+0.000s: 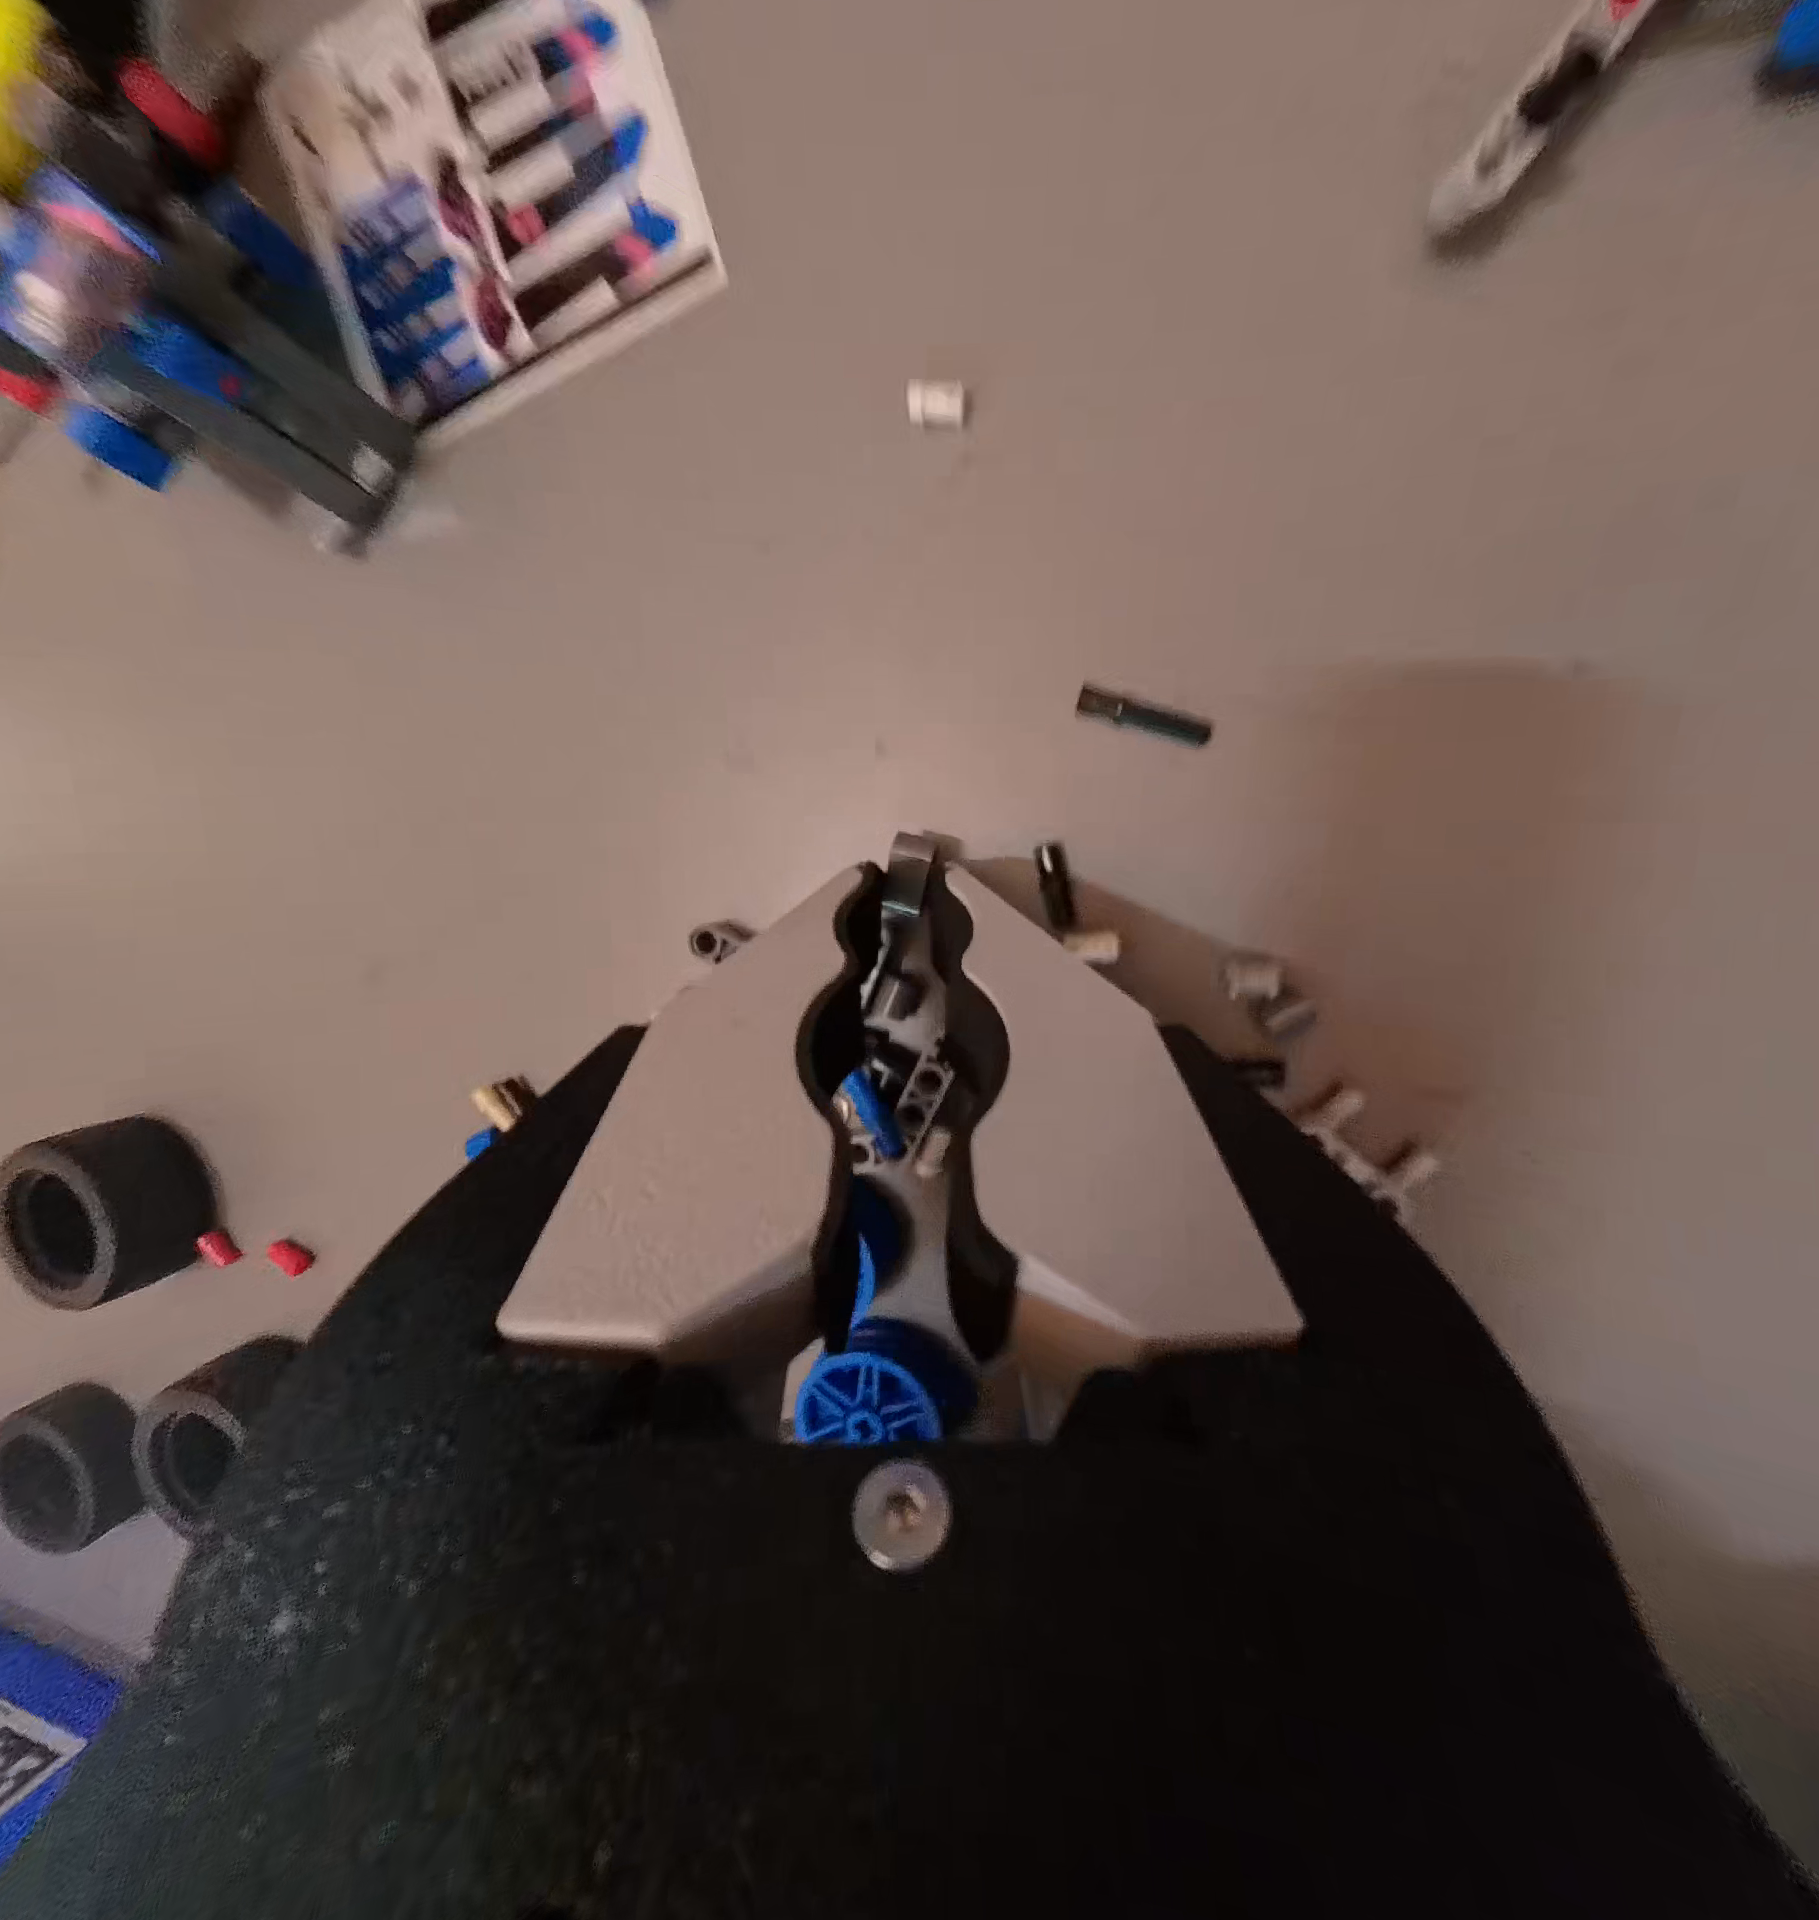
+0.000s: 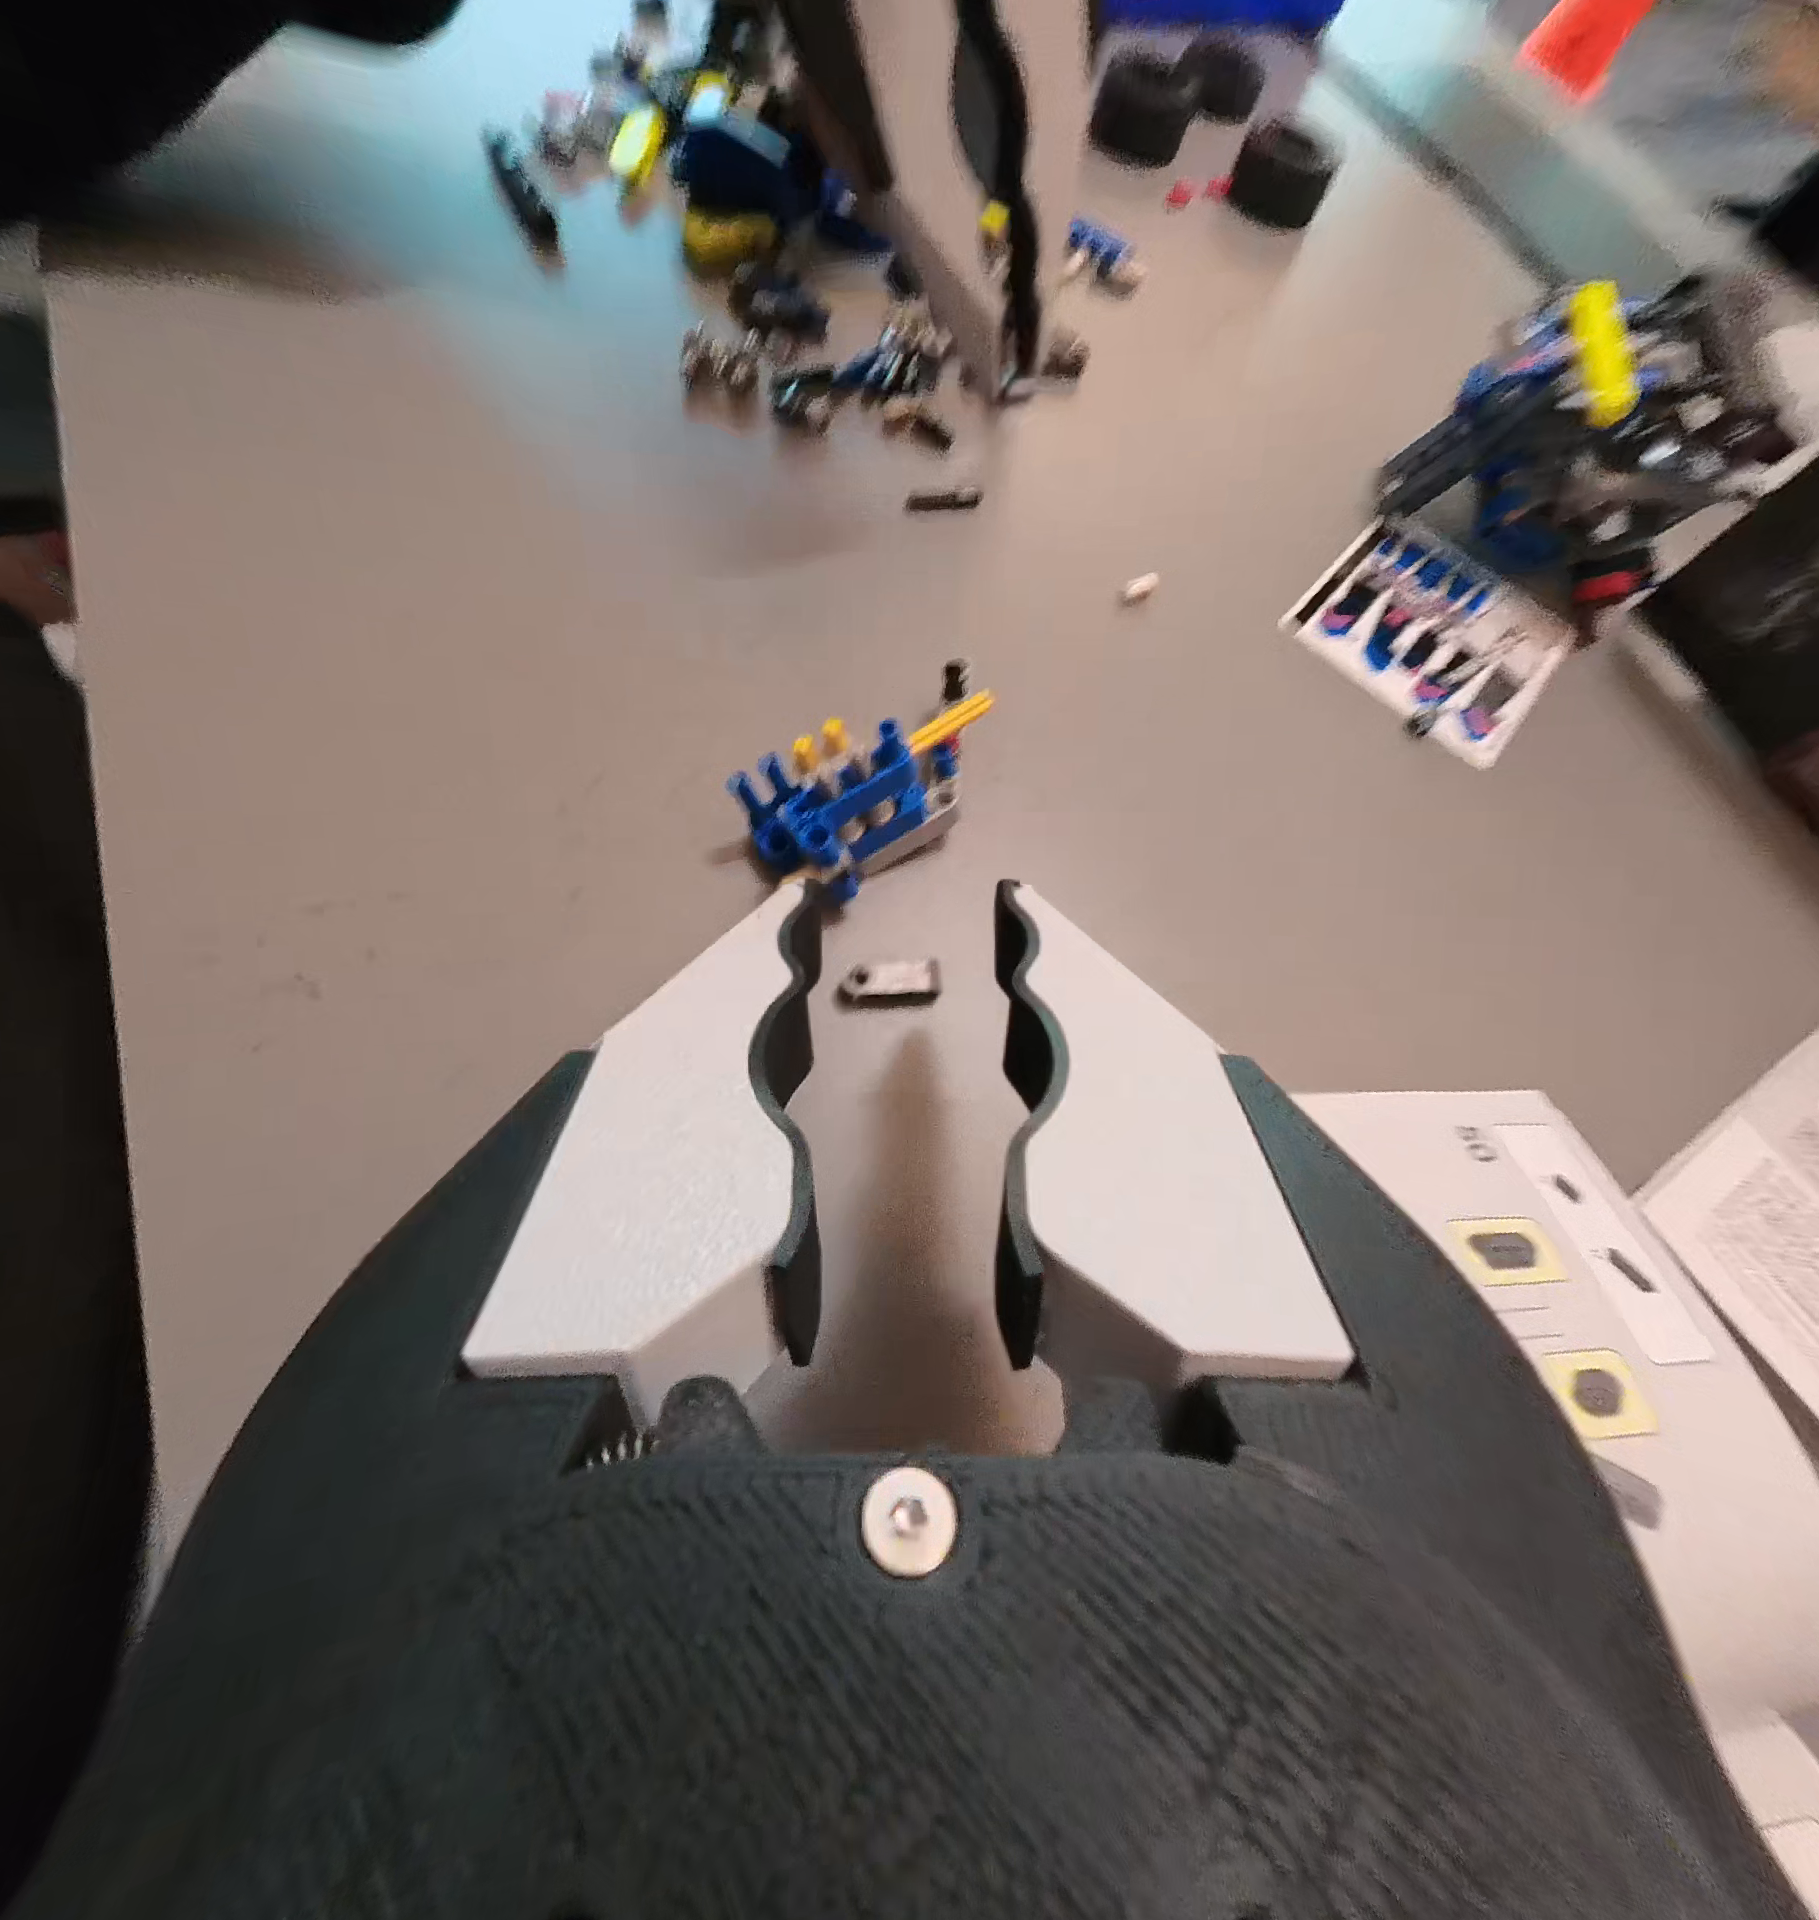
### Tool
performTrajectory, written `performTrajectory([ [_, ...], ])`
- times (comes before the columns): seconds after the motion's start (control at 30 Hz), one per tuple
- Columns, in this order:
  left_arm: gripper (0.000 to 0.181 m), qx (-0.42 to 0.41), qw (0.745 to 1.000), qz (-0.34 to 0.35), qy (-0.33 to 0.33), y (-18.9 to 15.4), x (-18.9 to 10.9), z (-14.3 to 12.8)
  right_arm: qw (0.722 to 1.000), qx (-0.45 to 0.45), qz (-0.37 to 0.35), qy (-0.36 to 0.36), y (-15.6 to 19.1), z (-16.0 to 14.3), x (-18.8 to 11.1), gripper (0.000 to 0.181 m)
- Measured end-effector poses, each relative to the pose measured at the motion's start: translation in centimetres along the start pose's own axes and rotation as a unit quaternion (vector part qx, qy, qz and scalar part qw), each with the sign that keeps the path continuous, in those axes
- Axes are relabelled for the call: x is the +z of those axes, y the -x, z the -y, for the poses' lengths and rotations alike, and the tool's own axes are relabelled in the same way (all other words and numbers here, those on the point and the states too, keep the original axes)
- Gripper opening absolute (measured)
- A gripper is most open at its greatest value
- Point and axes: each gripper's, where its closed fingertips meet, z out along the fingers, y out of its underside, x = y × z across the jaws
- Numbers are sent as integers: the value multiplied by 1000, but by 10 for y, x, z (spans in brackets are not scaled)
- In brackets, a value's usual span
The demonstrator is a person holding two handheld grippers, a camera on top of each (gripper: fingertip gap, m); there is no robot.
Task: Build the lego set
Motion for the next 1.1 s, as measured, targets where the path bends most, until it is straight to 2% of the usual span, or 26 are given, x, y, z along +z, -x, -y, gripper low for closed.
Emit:
performTrajectory([
  [0.07, 5, -48, 994, -7, -97, -16, -14, 36, 998, 17, -17, -57, -5, 19, -4, 30],
  [0.13, 5, -135, 965, -47, -221, -42, -36, 80, 993, 27, -16, -114, -2, 38, -7, 30],
  [0.2, 5, -238, 905, -80, -343, -60, -59, 119, 989, 18, -52, -135, -6, 46, -8, 33],
  [0.3, 5, -377, 778, -107, -491, -72, -87, 152, 978, 13, -111, -178, -3, 62, -8, 33],
  [0.37, 5, -432, 716, -132, -532, -83, -89, 161, 969, -12, -154, -195, 1, 73, -10, 26],
  [0.47, 5, -476, 653, -168, -565, -97, -89, 172, 958, -35, -193, -209, 3, 85, -13, 26],
  [0.53, 5, -494, 621, -189, -578, -101, -91, 177, 954, -40, -199, -219, 6, 90, -15, 27],
  [0.57, 5, -499, 613, -197, -580, -103, -91, 178, 952, -45, -201, -229, 7, 94, -18, 27],
  [0.63, 5, -501, 609, -193, -584, -105, -91, 178, 943, -51, -215, -250, 7, 100, -25, 23],
  [0.83, 5, -497, 607, -196, -588, -110, -95, 182, 932, -92, -244, -251, 8, 107, -31, 9],
  [0.9, 7, -484, 617, -190, -591, -111, -96, 182, 931, -102, -249, -248, 8, 107, -32, 6],
  [0.97, 5, -442, 657, -167, -587, -113, -96, 181, 937, -108, -229, -241, 11, 105, -30, 6],
  [1.1, 6, -311, 775, -87, -543, -119, -94, 173, 958, -99, -149, -226, 20, 101, -25, 6],
])
